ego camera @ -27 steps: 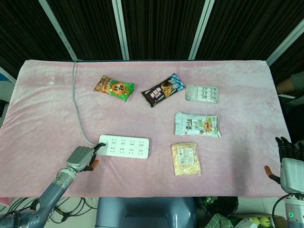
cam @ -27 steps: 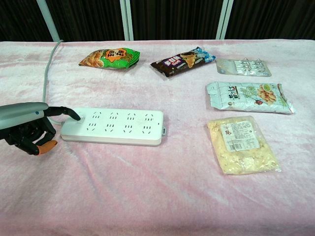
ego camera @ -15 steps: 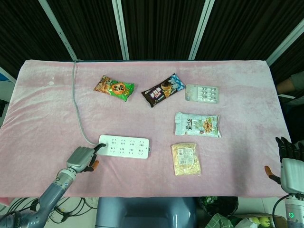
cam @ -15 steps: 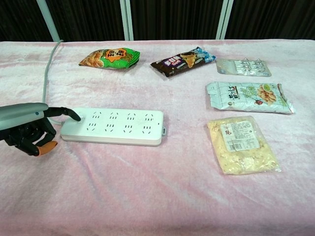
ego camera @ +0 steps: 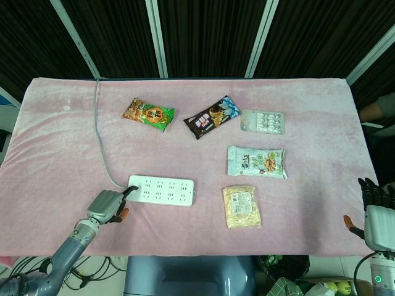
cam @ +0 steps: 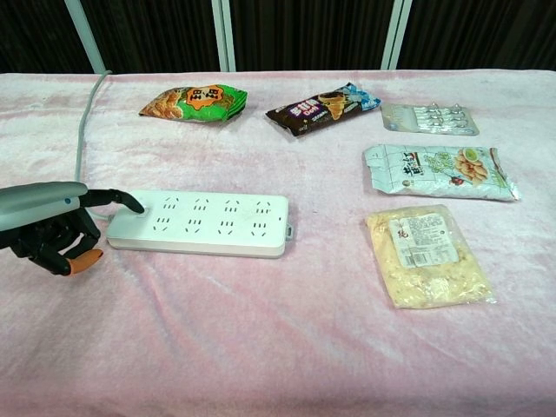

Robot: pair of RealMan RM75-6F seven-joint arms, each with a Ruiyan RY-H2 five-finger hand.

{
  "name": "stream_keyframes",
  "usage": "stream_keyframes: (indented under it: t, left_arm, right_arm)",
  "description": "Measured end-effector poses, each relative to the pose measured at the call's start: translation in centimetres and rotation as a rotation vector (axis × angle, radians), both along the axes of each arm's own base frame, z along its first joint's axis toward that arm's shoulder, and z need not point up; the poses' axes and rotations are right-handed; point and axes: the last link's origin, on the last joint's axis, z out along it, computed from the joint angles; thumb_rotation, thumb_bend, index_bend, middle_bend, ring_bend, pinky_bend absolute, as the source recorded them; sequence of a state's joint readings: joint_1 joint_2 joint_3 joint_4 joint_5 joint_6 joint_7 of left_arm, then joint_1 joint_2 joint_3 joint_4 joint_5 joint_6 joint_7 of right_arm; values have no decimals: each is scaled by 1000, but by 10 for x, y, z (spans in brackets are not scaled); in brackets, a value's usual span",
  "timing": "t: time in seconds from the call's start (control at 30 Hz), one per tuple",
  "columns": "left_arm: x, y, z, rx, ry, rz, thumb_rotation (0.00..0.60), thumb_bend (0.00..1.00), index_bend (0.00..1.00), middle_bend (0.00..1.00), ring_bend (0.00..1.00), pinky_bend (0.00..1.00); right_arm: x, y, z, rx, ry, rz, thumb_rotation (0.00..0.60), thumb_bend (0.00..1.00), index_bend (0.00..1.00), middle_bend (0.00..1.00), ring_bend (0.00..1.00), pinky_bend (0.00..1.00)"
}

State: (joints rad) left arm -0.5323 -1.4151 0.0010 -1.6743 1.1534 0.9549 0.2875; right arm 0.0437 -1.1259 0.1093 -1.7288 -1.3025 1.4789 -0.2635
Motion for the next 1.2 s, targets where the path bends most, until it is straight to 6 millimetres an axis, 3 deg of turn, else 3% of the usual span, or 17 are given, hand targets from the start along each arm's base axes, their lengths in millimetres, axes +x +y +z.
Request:
stream_keyframes:
  t: [0.8, 0.97, 1.07, 1.2]
  left_arm:
    - [-11, -1, -8, -38, 52, 17, 600, 501, 154, 770, 773, 833]
    - [-6, -1, -5, -25, 46, -3, 600, 476, 155, 743, 756, 809]
    - [2, -1, 5, 33, 27, -39, 600, 368, 155, 627, 635, 687]
    - [13, -2, 31, 194, -4, -101, 600, 212, 156, 312, 246, 325]
  right_arm:
    - [1, -1, 0, -1, 3, 12, 600, 158, 115, 76, 126, 40]
    - [2, -1, 1, -5, 4, 18, 600, 158, 115, 77, 125, 40]
    - [2, -1, 0, -4, 3, 19, 600, 158, 115, 77, 126, 40]
    - [2, 0, -1, 0, 5, 21, 600, 157, 115, 76, 125, 40]
